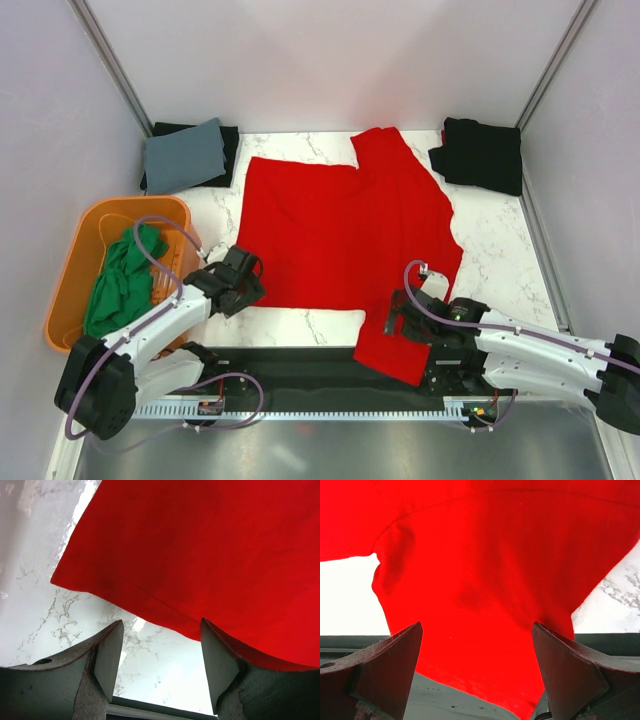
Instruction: Fold and stack the t-shirts
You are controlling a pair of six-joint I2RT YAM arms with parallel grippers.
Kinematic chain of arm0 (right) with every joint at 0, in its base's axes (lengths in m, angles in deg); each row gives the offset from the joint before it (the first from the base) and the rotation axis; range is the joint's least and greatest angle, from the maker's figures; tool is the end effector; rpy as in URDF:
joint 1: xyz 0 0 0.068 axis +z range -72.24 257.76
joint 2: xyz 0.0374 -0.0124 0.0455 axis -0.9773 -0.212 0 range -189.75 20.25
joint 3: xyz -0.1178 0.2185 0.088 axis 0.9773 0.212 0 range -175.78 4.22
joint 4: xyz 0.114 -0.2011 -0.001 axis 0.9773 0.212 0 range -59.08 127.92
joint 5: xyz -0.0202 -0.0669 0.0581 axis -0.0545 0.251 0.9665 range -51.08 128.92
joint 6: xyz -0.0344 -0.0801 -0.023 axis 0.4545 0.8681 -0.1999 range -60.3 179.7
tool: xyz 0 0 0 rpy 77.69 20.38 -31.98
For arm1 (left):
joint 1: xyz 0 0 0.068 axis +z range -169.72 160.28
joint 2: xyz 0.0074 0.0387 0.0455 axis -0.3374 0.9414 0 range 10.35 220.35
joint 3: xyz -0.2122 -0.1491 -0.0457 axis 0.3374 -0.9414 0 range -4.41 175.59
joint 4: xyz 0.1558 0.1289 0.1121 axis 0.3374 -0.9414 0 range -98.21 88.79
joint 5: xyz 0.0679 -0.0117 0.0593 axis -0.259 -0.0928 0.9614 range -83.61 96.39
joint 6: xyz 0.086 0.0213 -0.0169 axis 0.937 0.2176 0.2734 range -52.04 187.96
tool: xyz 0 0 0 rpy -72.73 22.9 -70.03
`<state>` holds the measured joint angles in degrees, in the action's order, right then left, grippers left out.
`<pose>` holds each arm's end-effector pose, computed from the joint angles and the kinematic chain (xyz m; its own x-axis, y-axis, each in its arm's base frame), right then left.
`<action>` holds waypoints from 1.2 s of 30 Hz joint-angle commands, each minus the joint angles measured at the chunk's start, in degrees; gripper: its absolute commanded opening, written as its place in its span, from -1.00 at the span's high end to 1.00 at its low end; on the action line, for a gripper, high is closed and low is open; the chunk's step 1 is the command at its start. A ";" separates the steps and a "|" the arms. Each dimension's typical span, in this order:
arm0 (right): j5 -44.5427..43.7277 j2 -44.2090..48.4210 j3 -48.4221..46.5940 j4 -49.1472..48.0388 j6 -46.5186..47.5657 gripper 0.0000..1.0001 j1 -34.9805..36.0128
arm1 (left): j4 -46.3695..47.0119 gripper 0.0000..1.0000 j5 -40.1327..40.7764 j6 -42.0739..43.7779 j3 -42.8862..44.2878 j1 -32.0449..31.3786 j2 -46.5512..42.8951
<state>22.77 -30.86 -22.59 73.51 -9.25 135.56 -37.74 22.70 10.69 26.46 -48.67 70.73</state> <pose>0.0926 0.1049 0.1394 -0.8804 0.2844 -0.3796 0.1864 0.9434 0.2744 0.1599 -0.0626 0.1437 -0.7392 -0.5138 -0.4354 -0.4754 0.8560 -0.2029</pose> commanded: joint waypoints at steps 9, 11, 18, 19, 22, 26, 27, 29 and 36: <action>-1.35 0.05 0.26 0.39 -0.66 -0.96 0.12 | 4.19 -0.35 2.32 -3.55 -1.78 0.21 6.58; -1.44 0.40 0.53 1.35 -1.10 -0.96 0.21 | 5.77 -0.26 2.84 -3.46 -1.43 0.21 7.73; -0.91 -1.18 1.14 0.83 -1.45 -0.96 0.21 | 10.60 -0.06 2.32 -2.41 -1.87 0.65 11.25; -0.91 -1.70 1.49 0.66 -1.45 -0.96 0.21 | 10.87 0.00 2.06 -2.23 -2.13 1.00 11.25; -0.91 -2.76 2.54 -0.66 -1.54 -0.96 0.21 | 13.15 0.16 0.22 -1.17 -3.71 2.83 10.29; -1.26 -4.61 3.17 -1.98 -1.72 -0.96 0.12 | 15.96 0.48 -1.90 0.23 -6.08 5.13 8.27; -1.44 -4.96 3.08 -2.07 -1.63 -0.96 0.21 | 16.49 0.62 -1.99 0.41 -6.35 5.13 8.00; -1.61 -6.01 2.55 -1.98 -1.72 -0.95 0.21 | 16.49 0.71 -2.17 0.41 -6.44 5.04 7.91; -5.12 -9.00 0.89 -3.21 -0.40 -0.93 -0.23 | 16.49 0.74 -2.61 0.76 -6.09 5.13 8.26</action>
<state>20.63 -37.72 -22.87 72.87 -9.47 135.63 -20.19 21.15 10.36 22.39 -43.60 77.46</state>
